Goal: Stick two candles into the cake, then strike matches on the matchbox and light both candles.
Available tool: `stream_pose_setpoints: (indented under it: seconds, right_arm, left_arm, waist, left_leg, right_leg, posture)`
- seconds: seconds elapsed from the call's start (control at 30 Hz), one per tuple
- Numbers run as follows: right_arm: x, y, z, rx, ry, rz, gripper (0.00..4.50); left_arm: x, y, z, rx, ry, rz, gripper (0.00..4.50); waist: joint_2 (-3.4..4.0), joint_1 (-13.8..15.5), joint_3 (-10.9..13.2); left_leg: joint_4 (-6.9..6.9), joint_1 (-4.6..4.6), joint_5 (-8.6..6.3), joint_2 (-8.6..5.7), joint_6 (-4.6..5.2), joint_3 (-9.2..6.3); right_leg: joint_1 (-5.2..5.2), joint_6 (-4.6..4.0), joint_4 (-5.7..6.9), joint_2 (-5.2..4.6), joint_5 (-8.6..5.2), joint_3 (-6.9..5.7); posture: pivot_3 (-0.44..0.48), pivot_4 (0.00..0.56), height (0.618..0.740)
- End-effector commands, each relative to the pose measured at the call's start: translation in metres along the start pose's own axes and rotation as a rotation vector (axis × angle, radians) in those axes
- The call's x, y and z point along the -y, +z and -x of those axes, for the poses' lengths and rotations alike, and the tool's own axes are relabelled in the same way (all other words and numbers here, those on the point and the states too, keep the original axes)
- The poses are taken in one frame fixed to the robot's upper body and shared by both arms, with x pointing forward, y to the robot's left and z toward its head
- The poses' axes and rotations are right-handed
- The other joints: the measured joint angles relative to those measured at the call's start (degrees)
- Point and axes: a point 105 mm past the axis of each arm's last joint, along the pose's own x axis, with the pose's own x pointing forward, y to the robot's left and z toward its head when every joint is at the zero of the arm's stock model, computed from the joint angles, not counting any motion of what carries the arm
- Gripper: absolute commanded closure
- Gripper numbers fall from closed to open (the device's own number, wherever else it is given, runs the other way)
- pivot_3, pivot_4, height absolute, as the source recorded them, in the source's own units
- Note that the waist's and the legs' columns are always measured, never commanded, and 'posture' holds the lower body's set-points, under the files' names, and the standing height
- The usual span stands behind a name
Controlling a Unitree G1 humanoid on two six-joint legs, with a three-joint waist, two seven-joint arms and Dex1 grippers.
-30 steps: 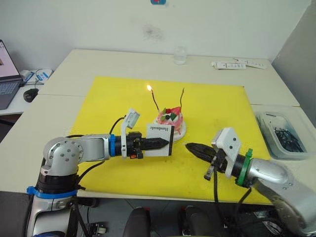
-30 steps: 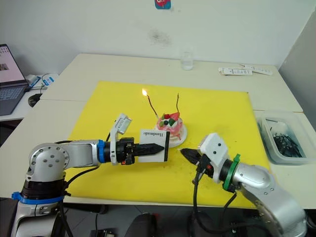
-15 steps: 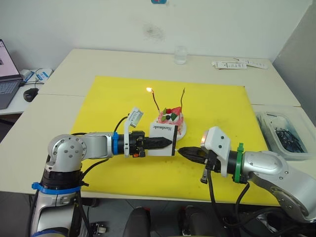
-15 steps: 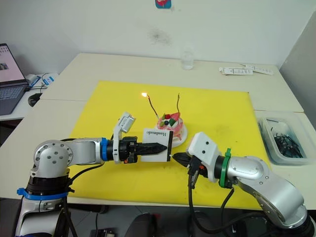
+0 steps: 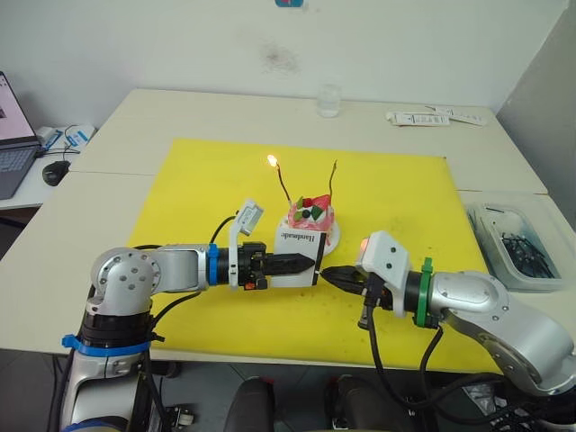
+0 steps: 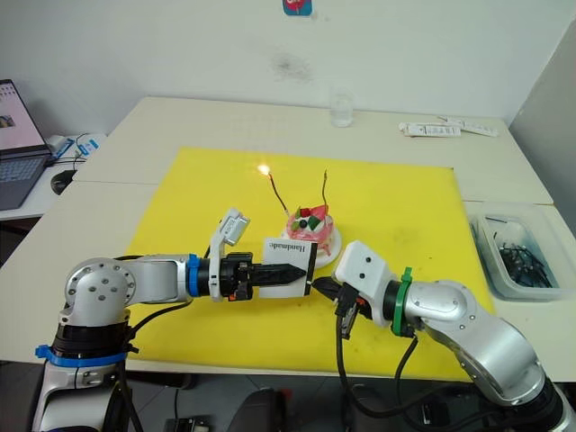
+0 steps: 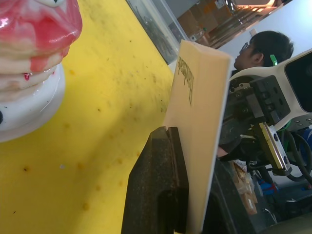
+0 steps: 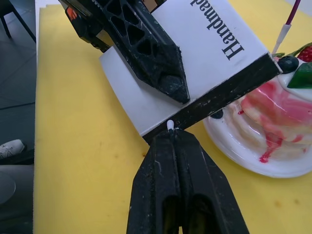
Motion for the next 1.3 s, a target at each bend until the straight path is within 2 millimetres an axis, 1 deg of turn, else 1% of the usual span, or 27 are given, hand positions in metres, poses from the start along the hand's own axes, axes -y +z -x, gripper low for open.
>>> stream_pose_setpoints:
  seconds: [0.03,0.1,0.17,0.2,0.23,0.27,0.3,0.33,0.37,0.4,0.47,0.5,0.6,0.67,0.73,0.8,0.87,1.0,1.17,1.3]
  right_arm:
    - [-0.001,0.006,-0.005,0.026,0.031,0.042,4.47]
    - [-0.004,0.003,-0.011,0.011,0.077,0.047,4.47]
    - [-0.01,-0.004,-0.014,-0.02,0.153,0.055,4.47]
    - [-0.015,-0.01,-0.014,-0.048,0.201,0.069,4.47]
    - [-0.021,-0.016,-0.012,-0.075,0.253,0.093,4.47]
    - [-0.024,-0.019,-0.009,-0.091,0.289,0.107,4.47]
    - [-0.029,-0.02,-0.001,-0.105,0.33,0.115,4.47]
    - [-0.032,-0.02,0.005,-0.111,0.354,0.118,4.47]
    - [-0.033,-0.019,0.01,-0.113,0.365,0.115,4.47]
    - [-0.034,-0.017,0.015,-0.112,0.369,0.113,4.47]
    - [-0.03,-0.012,0.019,-0.1,0.352,0.104,4.47]
    - [-0.028,-0.01,0.02,-0.092,0.341,0.095,4.47]
    - [-0.012,0.001,0.021,-0.05,0.241,0.063,4.47]
    - [-0.005,0.006,0.022,-0.035,0.201,0.053,4.47]
    - [0.009,0.017,0.024,-0.001,0.13,0.06,4.47]
    - [0.027,0.031,0.027,0.029,0.037,0.085,4.47]
    - [0.04,0.039,0.029,0.047,-0.025,0.103,4.47]
    - [0.069,0.062,0.027,0.116,-0.182,0.157,4.47]
    - [0.084,0.077,0.02,0.162,-0.287,0.228,4.47]
    - [0.093,0.081,0.019,0.172,-0.339,0.266,4.47]
  left_arm:
    - [0.027,0.001,-0.013,0.002,-0.145,-0.034,4.5]
    - [0.034,0.006,-0.019,0.021,-0.188,-0.039,4.5]
    - [0.045,0.017,-0.023,0.046,-0.231,-0.072,4.5]
    - [0.053,0.028,-0.022,0.064,-0.252,-0.113,4.5]
    - [0.061,0.044,-0.019,0.094,-0.264,-0.166,4.5]
    - [0.068,0.059,-0.014,0.126,-0.266,-0.209,4.5]
    - [0.075,0.08,-0.003,0.174,-0.257,-0.261,4.5]
    - [0.081,0.098,0.007,0.217,-0.246,-0.298,4.5]
    - [0.085,0.109,0.016,0.244,-0.236,-0.321,4.5]
    - [0.088,0.117,0.024,0.259,-0.218,-0.341,4.5]
    - [0.088,0.121,0.034,0.257,-0.18,-0.361,4.5]
    - [0.088,0.12,0.036,0.249,-0.167,-0.367,4.5]
    - [0.074,0.094,0.039,0.164,-0.096,-0.354,4.5]
    - [0.069,0.082,0.039,0.13,-0.077,-0.343,4.5]
    - [0.059,0.063,0.042,0.089,-0.049,-0.295,4.5]
    - [0.048,0.043,0.047,0.058,-0.028,-0.227,4.5]
    - [0.041,0.031,0.051,0.043,-0.004,-0.186,4.5]
    - [0.017,0.002,0.054,-0.007,0.073,-0.097,4.5]
    - [0.009,-0.004,0.05,-0.005,0.071,-0.084,4.5]
    - [0.011,-0.005,0.047,-0.01,0.054,-0.091,4.5]
  waist:
    - [0.0,0.0,0.0]
    - [0.0,0.0,0.0]
    - [-0.01,0.01,0.0]
    - [-0.01,0.01,0.01]
    - [-0.06,0.1,0.04]
    - [-0.18,0.47,0.08]
    - [-0.28,0.72,0.12]
    - [-0.21,0.73,0.16]
    - [-0.12,0.54,0.14]
    - [-0.01,-0.05,0.08]
    - [0.0,-1.05,0.07]
    - [0.0,-1.19,0.07]
    - [0.0,-1.29,0.08]
    - [0.0,-1.27,0.09]
    - [-0.01,-1.23,0.1]
    - [0.01,-1.41,0.1]
    - [0.0,-1.33,0.11]
    - [0.0,-1.28,0.11]
    - [-0.01,-0.51,0.11]
    - [-0.01,-0.23,0.11]
  left_leg:
    - [0.0,0.0,0.0,0.0,0.0,0.0]
    - [0.0,0.0,0.0,-0.01,0.0,0.0]
    - [0.01,-0.02,0.0,-0.02,0.0,0.0]
    - [0.01,-0.02,0.0,-0.03,0.0,0.0]
    - [0.01,-0.02,0.0,-0.04,0.0,0.0]
    - [0.02,-0.04,0.0,-0.04,0.0,-0.02]
    - [0.05,-0.15,0.0,-0.05,0.0,-0.05]
    - [0.11,-0.2,0.0,-0.02,0.0,-0.05]
    - [0.11,-0.23,0.0,-0.03,0.0,-0.06]
    - [0.06,-0.16,0.0,-0.06,0.0,-0.02]
    - [0.0,0.09,-0.01,-0.08,0.02,0.14]
    - [-0.02,0.17,-0.01,-0.06,0.02,0.13]
    - [-0.08,0.13,0.0,0.12,0.0,-0.05]
    - [-0.1,0.13,0.01,0.14,-0.02,-0.06]
    - [-0.09,0.06,0.08,0.14,-0.15,-0.11]
    - [-0.09,0.1,0.08,0.1,-0.15,0.03]
    - [-0.08,0.11,0.08,0.1,-0.16,0.05]
    - [-0.06,0.1,0.09,0.05,-0.16,0.03]
    - [-0.06,0.0,0.09,0.02,-0.16,0.01]
    - [-0.07,-0.07,0.08,0.03,-0.15,0.06]
  right_leg:
    - [0.0,0.0,0.0,0.0,0.0,0.0]
    - [0.0,0.0,0.0,0.0,0.0,0.0]
    - [0.0,0.0,0.0,0.0,0.0,0.0]
    - [0.0,0.0,-0.01,0.01,0.0,0.0]
    - [0.0,0.0,-0.01,0.02,0.0,-0.01]
    - [0.0,0.0,-0.01,0.03,0.0,-0.03]
    - [0.01,0.0,-0.04,0.04,0.0,-0.21]
    - [0.0,0.0,-0.05,0.09,0.0,-0.26]
    - [-0.04,0.0,-0.04,0.09,0.0,-0.15]
    - [-0.04,0.01,-0.05,0.07,0.0,-0.01]
    - [0.03,0.03,-0.05,0.06,-0.01,0.14]
    - [0.06,0.04,-0.02,0.06,-0.01,0.15]
    - [0.06,0.03,0.02,0.03,-0.02,0.01]
    - [0.03,0.02,0.07,-0.01,-0.02,0.01]
    - [0.0,0.01,0.06,-0.03,-0.02,-0.07]
    - [-0.01,0.01,0.06,-0.09,-0.02,0.07]
    - [0.0,0.01,0.06,-0.17,-0.02,0.08]
    - [0.0,0.01,0.05,-0.18,-0.02,0.05]
    - [-0.03,0.0,0.01,-0.19,-0.01,-0.01]
    - [-0.09,0.0,-0.03,-0.18,-0.02,0.04]
  posture:
    - [0.0,0.15,0.74]
    - [0.0,0.15,0.74]
    - [0.0,0.15,0.74]
    - [0.0,0.15,0.74]
    - [0.0,0.15,0.74]
    - [0.0,0.15,0.74]
    - [0.0,0.15,0.74]
    - [0.0,0.15,0.74]
    - [0.0,0.15,0.74]
    - [0.0,0.15,0.74]
    - [0.0,0.15,0.74]
    - [0.0,0.15,0.74]
    - [0.0,0.15,0.74]
    - [0.0,0.15,0.74]
    - [0.0,0.15,0.74]
    - [0.0,0.15,0.74]
    - [0.0,0.15,0.74]
    - [0.0,0.15,0.74]
    - [0.0,0.15,0.74]
    - [0.0,0.15,0.74]
